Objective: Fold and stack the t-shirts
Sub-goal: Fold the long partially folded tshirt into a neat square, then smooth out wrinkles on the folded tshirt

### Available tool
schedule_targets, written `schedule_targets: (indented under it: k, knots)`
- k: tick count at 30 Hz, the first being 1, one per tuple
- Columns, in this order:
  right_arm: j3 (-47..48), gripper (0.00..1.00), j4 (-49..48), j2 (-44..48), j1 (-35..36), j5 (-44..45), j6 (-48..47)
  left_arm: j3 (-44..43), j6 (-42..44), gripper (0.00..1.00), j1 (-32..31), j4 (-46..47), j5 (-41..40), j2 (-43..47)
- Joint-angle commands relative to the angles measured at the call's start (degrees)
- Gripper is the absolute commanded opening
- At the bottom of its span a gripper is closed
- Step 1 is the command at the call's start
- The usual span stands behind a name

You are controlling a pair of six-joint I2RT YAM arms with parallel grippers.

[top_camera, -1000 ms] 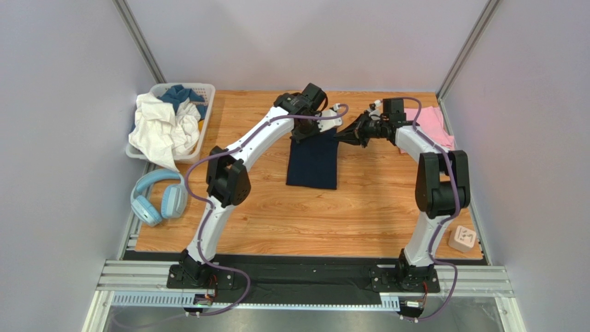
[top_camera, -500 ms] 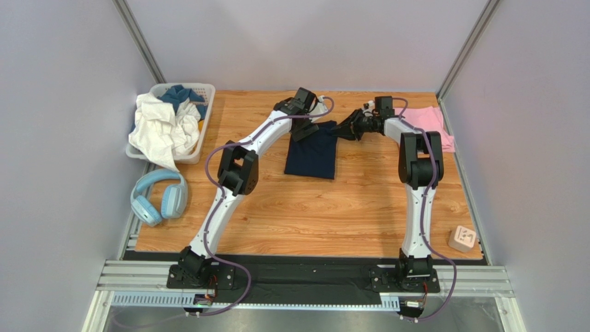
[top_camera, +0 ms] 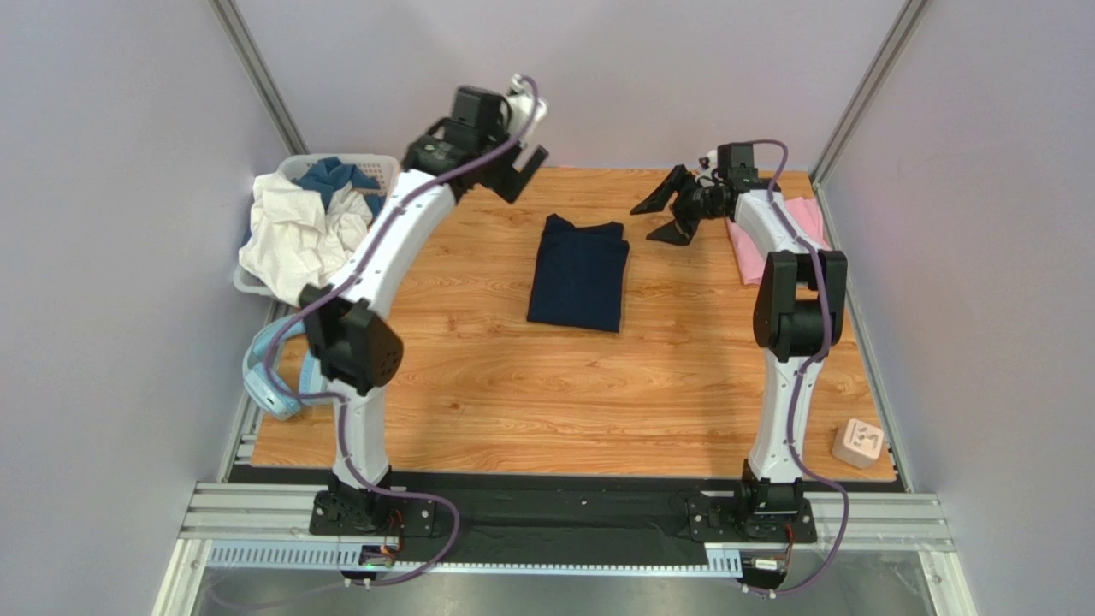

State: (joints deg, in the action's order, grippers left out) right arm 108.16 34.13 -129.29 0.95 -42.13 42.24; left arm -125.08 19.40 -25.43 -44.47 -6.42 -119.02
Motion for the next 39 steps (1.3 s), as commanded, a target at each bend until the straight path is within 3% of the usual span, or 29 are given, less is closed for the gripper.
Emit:
schedule_targets:
  k: [1, 7, 11, 16, 19, 23, 32, 39]
  knots:
    - [0.12, 0.69, -0.55, 9.41, 5.1, -3.2, -5.41, -1.22, -10.16, 1.0, 4.33, -4.48, 14.1, 13.17]
    - [4.07, 0.67, -2.22, -0.31, 11.96, -13.32, -6.65, 4.13, -13.42, 1.0, 10.31, -10.99, 28.45, 22.59]
    - [8.97, 0.64, -9.33, -10.76, 13.2, -19.48, -1.11, 11.24, -12.81, 1.0, 10.93, -12.39, 30.49, 27.96]
    - [18.39, 0.63, -9.61, -23.53, 12.67, -20.8, 2.92, 10.91, -12.72, 1.0, 11.1, -16.35, 32.78, 30.95]
    - [17.79, 0.61, -13.21, -26.88, 12.58, -21.41, 6.53, 10.56, -12.02, 1.0, 11.19, -17.67, 32.78, 32.18]
    - [12.35, 0.6, -13.65, -23.82, 12.85, -21.41, 4.09, 9.76, -11.84, 1.0, 11.46, -19.08, 33.57, 32.45]
    - [3.11, 0.63, -13.74, -4.92, 11.19, -21.68, -1.45, 10.03, -12.81, 1.0, 11.54, -18.99, 36.74, 32.01]
    - [-2.77, 0.58, -20.06, -7.45, 6.08, -20.8, 2.84, 7.31, -11.66, 1.0, 11.54, -22.33, 37.7, 32.62]
